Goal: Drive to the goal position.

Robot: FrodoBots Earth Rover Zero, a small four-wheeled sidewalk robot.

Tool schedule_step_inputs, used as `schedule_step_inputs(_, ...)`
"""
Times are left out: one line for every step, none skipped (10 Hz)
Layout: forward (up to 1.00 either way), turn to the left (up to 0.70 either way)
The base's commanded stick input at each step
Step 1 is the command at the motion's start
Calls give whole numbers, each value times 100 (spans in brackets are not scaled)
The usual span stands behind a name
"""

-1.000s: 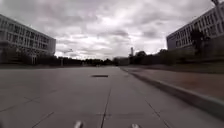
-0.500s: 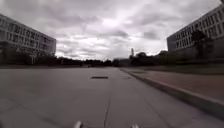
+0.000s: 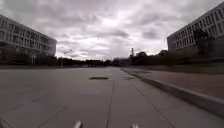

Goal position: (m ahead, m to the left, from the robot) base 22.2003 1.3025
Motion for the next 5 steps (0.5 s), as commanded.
schedule_step_inputs(70,0)
schedule_step_inputs(70,0)
schedule_step_inputs(70,0)
schedule_step_inputs(70,0)
schedule_step_inputs(70,0)
